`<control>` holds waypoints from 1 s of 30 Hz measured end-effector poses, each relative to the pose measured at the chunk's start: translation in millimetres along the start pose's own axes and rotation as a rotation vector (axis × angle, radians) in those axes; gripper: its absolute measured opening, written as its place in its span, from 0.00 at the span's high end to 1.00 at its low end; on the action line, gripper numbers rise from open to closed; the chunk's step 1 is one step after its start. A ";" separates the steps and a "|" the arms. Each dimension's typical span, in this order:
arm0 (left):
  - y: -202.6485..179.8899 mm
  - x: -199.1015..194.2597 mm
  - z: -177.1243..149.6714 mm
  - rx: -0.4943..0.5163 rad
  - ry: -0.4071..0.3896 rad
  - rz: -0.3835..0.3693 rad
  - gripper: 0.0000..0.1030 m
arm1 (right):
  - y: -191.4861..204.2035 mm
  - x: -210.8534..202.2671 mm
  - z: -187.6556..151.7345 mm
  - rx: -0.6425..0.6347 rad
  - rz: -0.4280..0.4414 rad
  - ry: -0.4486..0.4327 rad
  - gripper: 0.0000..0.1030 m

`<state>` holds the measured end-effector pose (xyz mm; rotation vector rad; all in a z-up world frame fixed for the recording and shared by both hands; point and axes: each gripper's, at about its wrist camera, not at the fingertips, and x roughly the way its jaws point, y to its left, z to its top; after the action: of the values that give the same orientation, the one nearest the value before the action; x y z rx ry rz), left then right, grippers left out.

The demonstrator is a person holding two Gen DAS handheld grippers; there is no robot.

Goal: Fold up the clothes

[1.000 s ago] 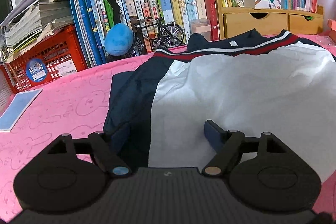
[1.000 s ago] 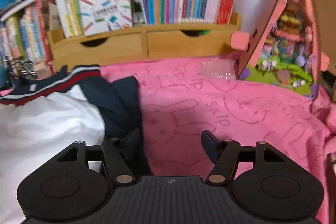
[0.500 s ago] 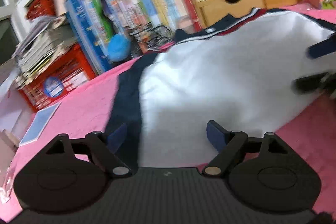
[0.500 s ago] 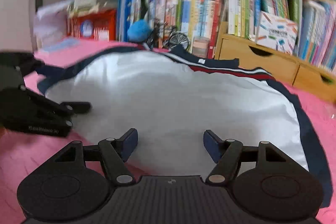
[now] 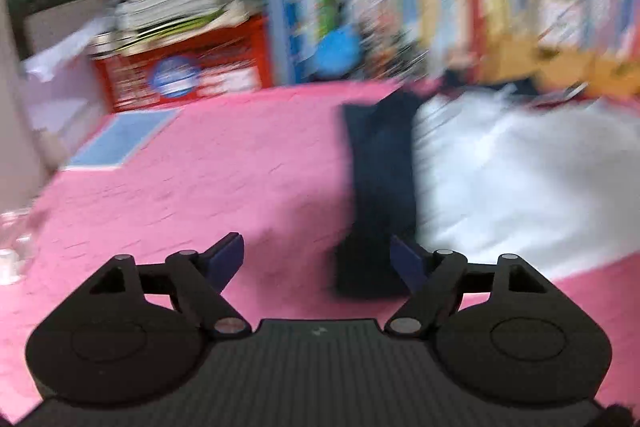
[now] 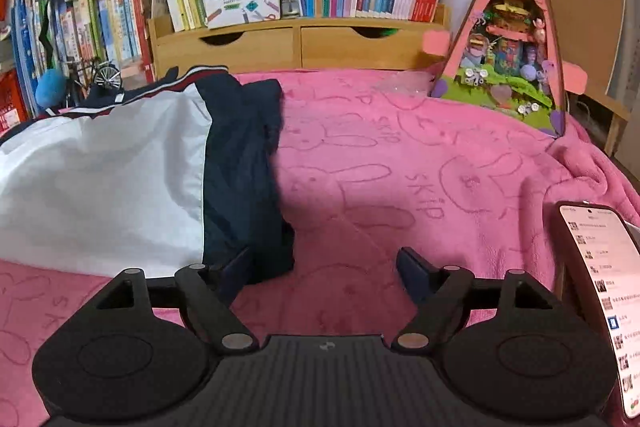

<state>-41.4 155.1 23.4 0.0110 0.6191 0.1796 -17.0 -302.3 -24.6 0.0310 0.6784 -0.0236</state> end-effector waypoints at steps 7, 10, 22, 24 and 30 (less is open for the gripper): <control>-99.8 16.5 38.2 0.152 -0.047 -0.227 0.62 | 26.2 -12.4 5.6 -0.063 -0.036 -0.055 0.23; -143.2 55.0 51.9 0.216 -0.002 -0.237 0.67 | 71.9 -22.4 16.0 -0.188 0.082 -0.127 0.22; -211.4 201.5 99.8 0.380 0.103 -0.039 0.68 | 167.7 21.8 32.5 -0.228 0.467 -0.004 0.66; -212.5 214.9 109.2 0.365 0.113 0.003 0.69 | 169.0 20.8 31.9 -0.238 0.460 -0.006 0.66; -192.3 167.2 90.0 0.350 0.074 -0.077 0.64 | 173.3 19.6 28.8 -0.257 0.451 -0.009 0.63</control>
<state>175.8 -1.7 -11.9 0.3192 0.7176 -0.0048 21.8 -130.4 -11.0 -0.0638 0.6488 0.4966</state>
